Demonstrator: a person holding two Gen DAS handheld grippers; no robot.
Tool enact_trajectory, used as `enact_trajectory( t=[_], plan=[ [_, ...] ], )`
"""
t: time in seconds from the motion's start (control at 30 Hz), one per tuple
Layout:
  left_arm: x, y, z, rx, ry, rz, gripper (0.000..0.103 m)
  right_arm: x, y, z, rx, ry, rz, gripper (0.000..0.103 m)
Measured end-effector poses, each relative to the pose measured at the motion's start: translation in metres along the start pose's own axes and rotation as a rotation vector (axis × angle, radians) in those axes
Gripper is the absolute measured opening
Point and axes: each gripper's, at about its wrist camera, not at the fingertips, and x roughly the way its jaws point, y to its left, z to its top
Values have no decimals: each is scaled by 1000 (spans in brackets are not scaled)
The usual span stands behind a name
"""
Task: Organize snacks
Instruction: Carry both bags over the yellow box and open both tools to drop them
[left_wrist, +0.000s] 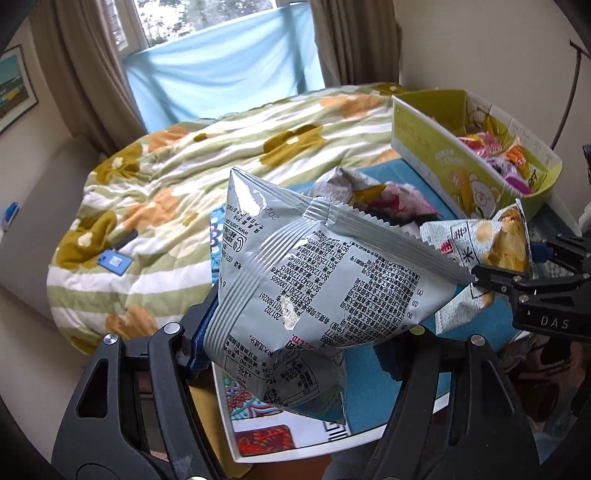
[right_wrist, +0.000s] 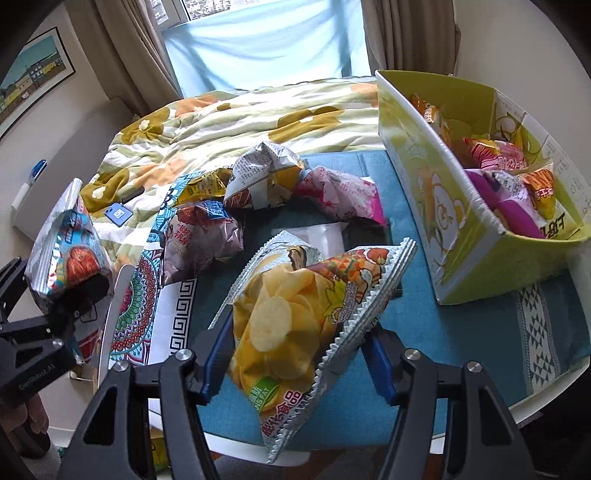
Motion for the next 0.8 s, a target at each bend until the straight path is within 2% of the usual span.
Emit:
enact_trajectory(
  t=[0.2,0.43,0.6,0.8],
  plan=[
    [-37,-47,41,-40,-82,38,67,-45,-47,11,-37,-60,62,60],
    [-56,-106,95,-66,-167,-10,67,-104,-100,36,-87,-173,105,60],
    [-43,-146,135,-37,-169,-62,67,-133,-139,57,-70,-248,79,60],
    [4,-185,182,21,-124,-154,67,-135,-181,86,26,-285,34,60]
  ],
)
